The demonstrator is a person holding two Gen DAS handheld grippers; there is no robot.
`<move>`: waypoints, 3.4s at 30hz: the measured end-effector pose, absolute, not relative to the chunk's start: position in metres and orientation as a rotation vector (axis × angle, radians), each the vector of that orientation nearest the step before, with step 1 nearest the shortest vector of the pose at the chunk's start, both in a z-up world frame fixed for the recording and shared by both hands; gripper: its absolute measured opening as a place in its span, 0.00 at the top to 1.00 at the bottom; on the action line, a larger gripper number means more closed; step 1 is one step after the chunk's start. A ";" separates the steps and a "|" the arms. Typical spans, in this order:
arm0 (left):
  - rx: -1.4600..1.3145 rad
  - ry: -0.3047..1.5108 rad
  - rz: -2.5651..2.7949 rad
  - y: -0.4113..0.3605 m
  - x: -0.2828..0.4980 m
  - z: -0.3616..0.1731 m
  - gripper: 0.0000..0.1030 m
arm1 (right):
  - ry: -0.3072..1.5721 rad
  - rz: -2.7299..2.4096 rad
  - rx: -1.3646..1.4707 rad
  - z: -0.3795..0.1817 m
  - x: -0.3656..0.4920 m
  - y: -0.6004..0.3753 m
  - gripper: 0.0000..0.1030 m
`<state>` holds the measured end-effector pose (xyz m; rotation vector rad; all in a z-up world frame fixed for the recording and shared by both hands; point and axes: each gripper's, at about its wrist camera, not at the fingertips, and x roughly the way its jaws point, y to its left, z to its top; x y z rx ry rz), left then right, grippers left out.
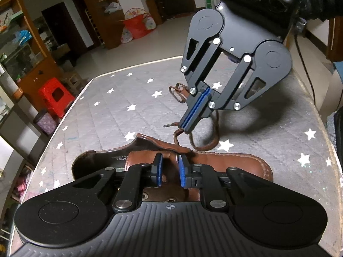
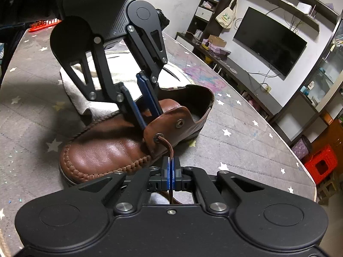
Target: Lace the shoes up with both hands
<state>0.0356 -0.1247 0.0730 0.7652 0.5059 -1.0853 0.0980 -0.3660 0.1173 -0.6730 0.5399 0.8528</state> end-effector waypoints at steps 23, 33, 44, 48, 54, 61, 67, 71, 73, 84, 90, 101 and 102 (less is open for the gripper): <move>0.702 0.437 -0.758 -0.153 0.000 0.049 0.94 | 0.500 0.872 -0.666 0.120 0.078 -0.361 0.98; 0.646 0.425 -0.587 -0.154 -0.018 0.057 0.97 | 0.530 0.895 -0.610 0.107 0.073 -0.341 0.98; 0.593 0.354 -0.460 -0.120 -0.045 0.100 0.98 | 0.547 0.857 -0.598 0.106 0.070 -0.340 0.98; 0.594 0.370 -0.476 -0.112 -0.051 0.105 0.98 | 0.501 0.847 -0.581 0.116 0.066 -0.342 0.98; 0.608 0.361 -0.501 -0.116 -0.055 0.106 0.98 | 0.387 0.838 -0.529 0.146 0.071 -0.340 0.98; 0.631 0.365 -0.515 -0.112 -0.056 0.106 0.98 | 0.349 0.880 -0.553 0.150 0.085 -0.326 0.95; 0.627 0.372 -0.522 -0.109 -0.056 0.104 0.98 | 0.337 0.891 -0.568 0.147 0.088 -0.320 0.95; 0.604 0.384 -0.516 -0.106 -0.055 0.104 0.97 | 0.351 0.902 -0.568 0.147 0.090 -0.318 0.96; 0.583 0.395 -0.509 -0.103 -0.053 0.104 0.97 | 0.341 0.879 -0.581 0.148 0.087 -0.317 0.98; 0.357 0.553 -0.495 -0.108 -0.018 0.107 0.69 | 0.151 0.784 -0.599 0.198 0.064 -0.340 0.98; 0.255 0.638 -0.459 -0.116 0.007 0.106 0.67 | 0.149 0.755 -0.626 0.194 0.069 -0.347 0.98; 0.125 0.698 -0.457 -0.096 0.020 0.107 0.67 | 0.171 0.760 -0.655 0.181 0.081 -0.343 0.98; 0.135 0.693 -0.462 -0.094 0.018 0.108 0.67 | 0.175 0.762 -0.666 0.178 0.081 -0.342 0.98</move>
